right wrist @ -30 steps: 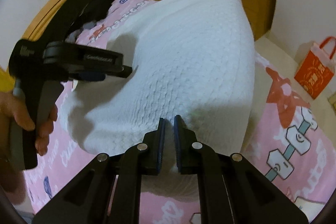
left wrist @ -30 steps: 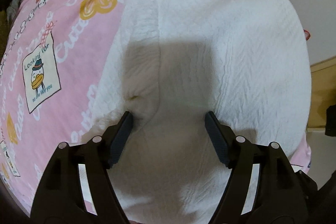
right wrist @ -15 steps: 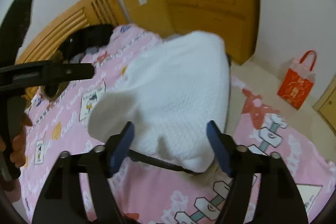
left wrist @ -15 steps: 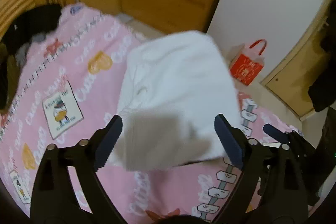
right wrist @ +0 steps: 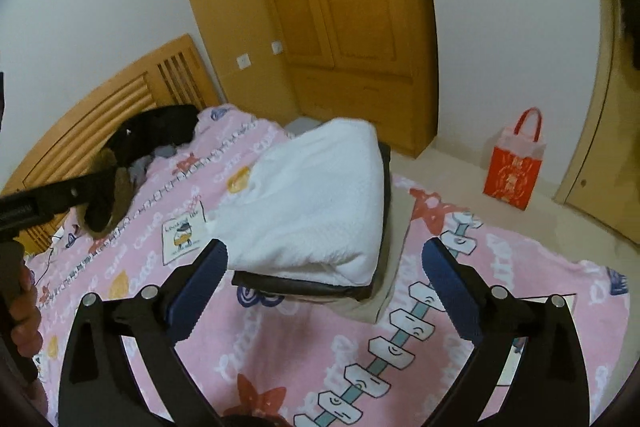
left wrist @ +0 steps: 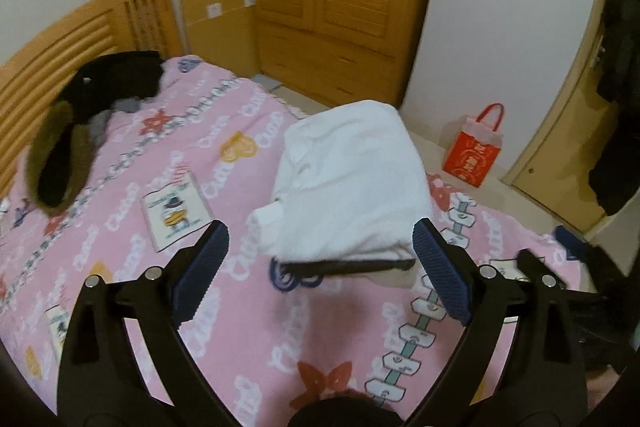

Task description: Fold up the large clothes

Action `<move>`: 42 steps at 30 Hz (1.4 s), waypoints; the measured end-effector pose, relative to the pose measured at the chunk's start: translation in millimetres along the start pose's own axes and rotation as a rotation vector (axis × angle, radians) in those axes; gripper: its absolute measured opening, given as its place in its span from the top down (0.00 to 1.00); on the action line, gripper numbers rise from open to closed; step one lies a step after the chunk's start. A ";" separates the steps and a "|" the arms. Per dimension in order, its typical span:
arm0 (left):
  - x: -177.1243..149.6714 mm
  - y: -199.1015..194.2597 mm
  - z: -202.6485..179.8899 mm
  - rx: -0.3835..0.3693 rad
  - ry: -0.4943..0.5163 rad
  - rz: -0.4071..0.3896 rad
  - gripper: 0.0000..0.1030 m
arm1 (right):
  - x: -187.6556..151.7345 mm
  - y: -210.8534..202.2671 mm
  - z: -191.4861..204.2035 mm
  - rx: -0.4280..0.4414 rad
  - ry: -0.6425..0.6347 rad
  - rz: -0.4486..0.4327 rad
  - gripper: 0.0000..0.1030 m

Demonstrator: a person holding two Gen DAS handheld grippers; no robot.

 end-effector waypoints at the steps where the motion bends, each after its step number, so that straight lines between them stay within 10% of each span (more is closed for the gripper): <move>1: -3.4 -7.0 0.5 0.022 -0.003 0.002 0.12 | -1.8 -10.4 3.2 0.002 -0.003 0.000 0.08; 10: -43.1 -79.8 -7.0 0.109 0.023 -0.056 0.12 | -24.4 -81.4 32.3 -0.049 -0.055 -0.045 0.08; 25: -97.3 -134.3 -26.4 0.027 0.044 -0.037 0.12 | -56.6 -164.4 32.2 -0.076 -0.039 -0.059 0.08; 42: -94.9 -125.9 -6.2 0.040 -0.034 0.043 0.11 | -61.4 -148.0 33.7 -0.053 -0.037 0.018 0.08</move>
Point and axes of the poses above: each gripper's, at about its wrist camera, not at the fingertips, and y roughly the way its jaws point, z to its left, x to its top, the point moved 5 cm from there along y, roughly the way its jaws point, and after that the axes turned 4 degrees about z, right-handed, at the moved point
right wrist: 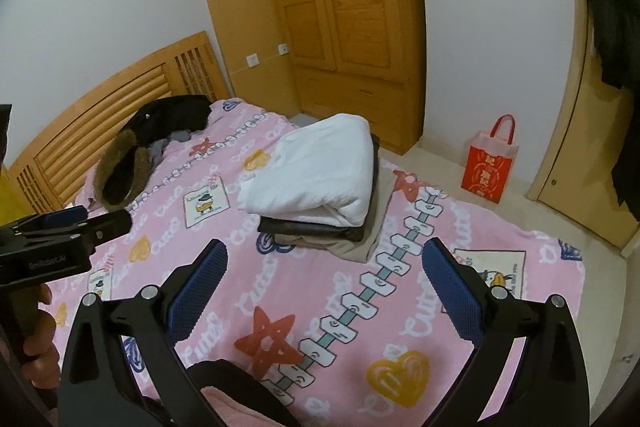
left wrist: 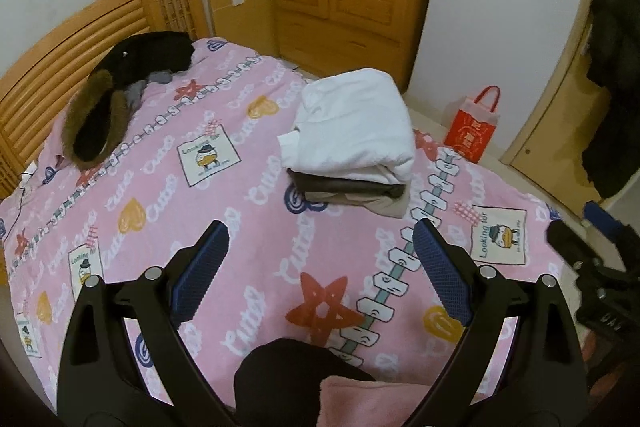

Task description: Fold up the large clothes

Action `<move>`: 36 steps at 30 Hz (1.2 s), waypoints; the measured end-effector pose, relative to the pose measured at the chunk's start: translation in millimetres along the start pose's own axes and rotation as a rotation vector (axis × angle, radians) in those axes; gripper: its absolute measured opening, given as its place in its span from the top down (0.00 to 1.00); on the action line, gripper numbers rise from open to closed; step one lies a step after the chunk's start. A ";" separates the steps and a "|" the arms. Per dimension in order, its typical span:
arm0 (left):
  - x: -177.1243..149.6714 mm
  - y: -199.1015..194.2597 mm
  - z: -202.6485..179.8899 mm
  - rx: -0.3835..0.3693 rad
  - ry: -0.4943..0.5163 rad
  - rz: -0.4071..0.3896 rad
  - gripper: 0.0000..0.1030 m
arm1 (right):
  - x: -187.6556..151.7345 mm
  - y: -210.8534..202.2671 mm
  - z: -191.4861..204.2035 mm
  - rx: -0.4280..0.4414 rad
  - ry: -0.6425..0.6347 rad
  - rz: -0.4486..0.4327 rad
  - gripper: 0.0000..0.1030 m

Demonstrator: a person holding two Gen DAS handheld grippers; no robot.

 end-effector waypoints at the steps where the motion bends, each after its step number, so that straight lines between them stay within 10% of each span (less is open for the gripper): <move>1: 1.9 1.1 0.6 0.009 0.001 0.002 0.11 | 0.7 0.3 -2.2 -0.003 0.001 0.002 0.08; 36: 26.6 18.4 -13.4 0.027 0.031 0.021 0.08 | 19.6 28.3 -29.6 0.000 0.037 0.054 0.08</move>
Point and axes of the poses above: each gripper's, at about its wrist camera, not at the fingertips, and y roughly the way its jaws point, z to its left, x to its top, the point moved 5 cm from there along y, roughly the way its jaws point, and after that the axes turned 4 degrees about z, right-handed, at the moved point
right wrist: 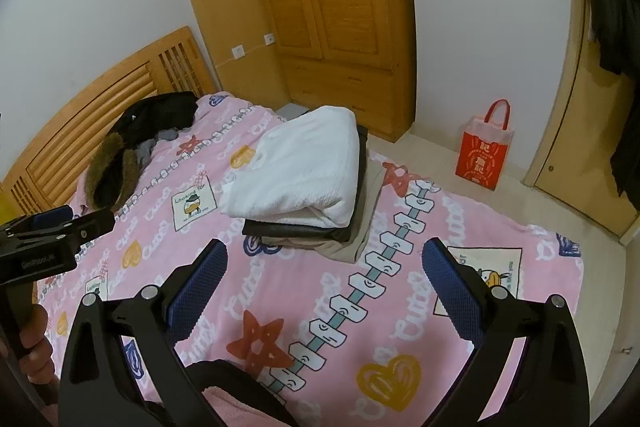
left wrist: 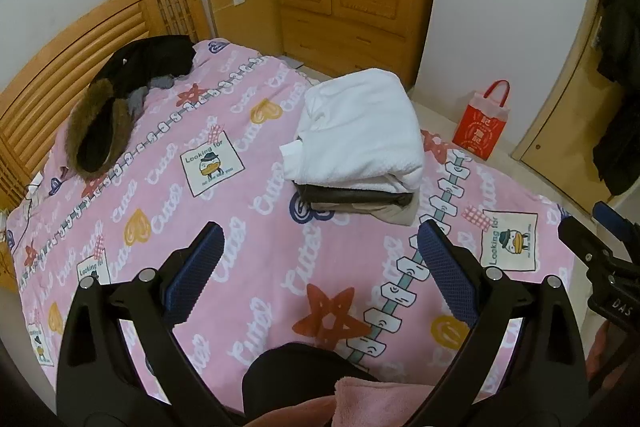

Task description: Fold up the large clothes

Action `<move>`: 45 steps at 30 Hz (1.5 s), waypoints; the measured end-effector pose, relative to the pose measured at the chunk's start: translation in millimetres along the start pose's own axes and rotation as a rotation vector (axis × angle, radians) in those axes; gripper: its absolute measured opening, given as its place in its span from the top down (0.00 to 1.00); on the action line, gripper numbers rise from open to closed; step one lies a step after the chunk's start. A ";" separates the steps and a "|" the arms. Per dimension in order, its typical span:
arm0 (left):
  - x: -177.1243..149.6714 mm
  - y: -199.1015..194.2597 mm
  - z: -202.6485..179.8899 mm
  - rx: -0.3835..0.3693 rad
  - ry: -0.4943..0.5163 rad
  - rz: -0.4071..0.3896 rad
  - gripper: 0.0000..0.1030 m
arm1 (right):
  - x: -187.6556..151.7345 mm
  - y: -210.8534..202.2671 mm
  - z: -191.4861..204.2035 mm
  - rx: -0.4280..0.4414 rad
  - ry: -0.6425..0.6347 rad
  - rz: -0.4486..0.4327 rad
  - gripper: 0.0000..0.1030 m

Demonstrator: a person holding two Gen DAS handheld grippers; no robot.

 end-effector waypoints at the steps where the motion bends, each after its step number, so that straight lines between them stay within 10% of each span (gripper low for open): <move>1: 0.1 0.4 0.3 0.000 -0.002 0.000 0.08 | 0.3 0.3 -0.7 0.000 -0.001 -0.001 0.08; 45: 1.0 2.7 5.9 0.025 -0.021 -0.015 0.08 | 7.7 15.0 3.4 0.007 -0.003 0.023 0.08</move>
Point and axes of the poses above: each gripper's, at about its wrist camera, not at the fingertips, and y roughly the way its jaws point, z to its left, x to its top, the point moved 5 cm from there along y, roughly the way its jaws point, and after that the axes turned 4 degrees about z, right-handed, at the moved point
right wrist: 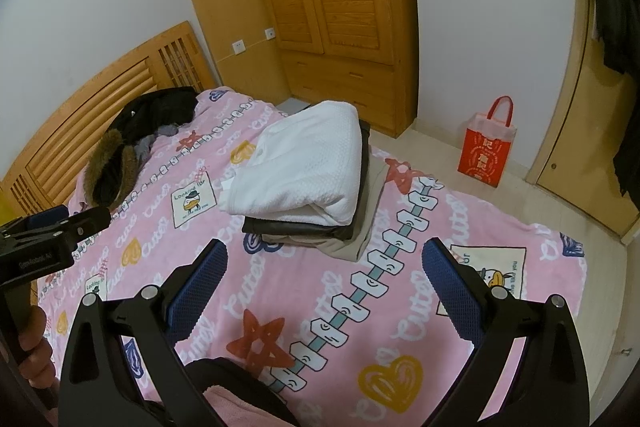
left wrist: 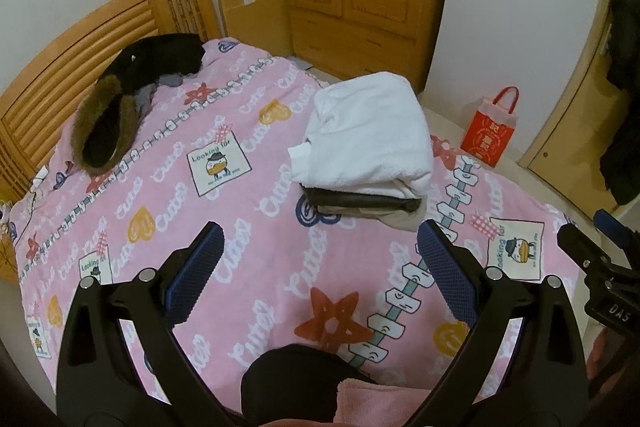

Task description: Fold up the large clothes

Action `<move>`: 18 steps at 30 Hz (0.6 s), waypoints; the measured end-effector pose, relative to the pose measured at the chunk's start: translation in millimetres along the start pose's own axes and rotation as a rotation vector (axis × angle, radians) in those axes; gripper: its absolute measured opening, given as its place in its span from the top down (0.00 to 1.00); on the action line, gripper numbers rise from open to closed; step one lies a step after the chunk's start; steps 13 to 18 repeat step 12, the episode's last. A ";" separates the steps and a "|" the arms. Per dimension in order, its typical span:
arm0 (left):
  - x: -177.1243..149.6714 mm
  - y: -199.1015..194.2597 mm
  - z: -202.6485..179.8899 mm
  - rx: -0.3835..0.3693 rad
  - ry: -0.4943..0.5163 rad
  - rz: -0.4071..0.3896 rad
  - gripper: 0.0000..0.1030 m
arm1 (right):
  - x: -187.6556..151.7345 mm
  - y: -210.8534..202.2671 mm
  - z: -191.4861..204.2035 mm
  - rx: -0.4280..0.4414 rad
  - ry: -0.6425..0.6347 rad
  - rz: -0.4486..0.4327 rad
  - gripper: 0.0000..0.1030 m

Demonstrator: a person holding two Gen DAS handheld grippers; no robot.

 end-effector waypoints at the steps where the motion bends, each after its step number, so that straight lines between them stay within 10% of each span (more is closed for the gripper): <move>1: -0.3 -0.7 -0.6 0.001 0.001 -0.004 0.08 | -0.1 0.0 0.1 0.000 0.001 0.000 0.08; 18: 2.5 6.8 -3.4 -0.027 -0.005 0.038 0.08 | 4.7 4.1 -0.1 0.001 0.002 0.002 0.08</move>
Point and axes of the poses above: each gripper's, at about its wrist camera, not at the fingertips, and y roughly the way its jaws point, z to its left, x to its top, the point moved 5 cm from there along y, roughly the way its jaws point, and after that the axes turned 4 degrees about z, right-handed, at the moved point
